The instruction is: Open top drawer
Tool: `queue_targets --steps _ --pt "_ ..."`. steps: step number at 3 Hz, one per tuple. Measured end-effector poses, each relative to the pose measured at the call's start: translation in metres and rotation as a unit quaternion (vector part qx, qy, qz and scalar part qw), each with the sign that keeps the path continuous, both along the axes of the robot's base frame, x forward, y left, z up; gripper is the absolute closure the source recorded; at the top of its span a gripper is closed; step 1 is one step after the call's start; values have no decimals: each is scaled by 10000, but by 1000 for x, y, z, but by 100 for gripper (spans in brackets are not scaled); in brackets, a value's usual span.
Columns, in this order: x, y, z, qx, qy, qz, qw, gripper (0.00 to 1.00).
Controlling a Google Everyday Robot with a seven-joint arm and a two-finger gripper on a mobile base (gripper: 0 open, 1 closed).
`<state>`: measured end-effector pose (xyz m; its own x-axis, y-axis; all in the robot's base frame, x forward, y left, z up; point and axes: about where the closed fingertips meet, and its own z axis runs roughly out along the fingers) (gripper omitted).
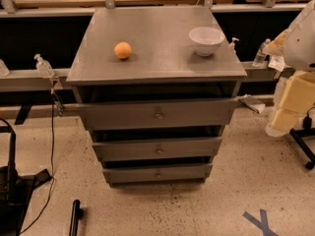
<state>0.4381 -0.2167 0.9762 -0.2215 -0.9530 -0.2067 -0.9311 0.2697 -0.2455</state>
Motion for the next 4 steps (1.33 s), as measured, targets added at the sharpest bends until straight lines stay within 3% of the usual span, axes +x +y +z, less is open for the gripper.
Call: queue_targets --steps 1,2,3,4 --pt "0 0 0 1 -11 2 10000 0" --pt "34 7 -21 340 -244 113 9991 0" --pt "76 30 -69 699 -465 338 9959 0" --pt "103 79 -119 1267 -519 370 9899 0"
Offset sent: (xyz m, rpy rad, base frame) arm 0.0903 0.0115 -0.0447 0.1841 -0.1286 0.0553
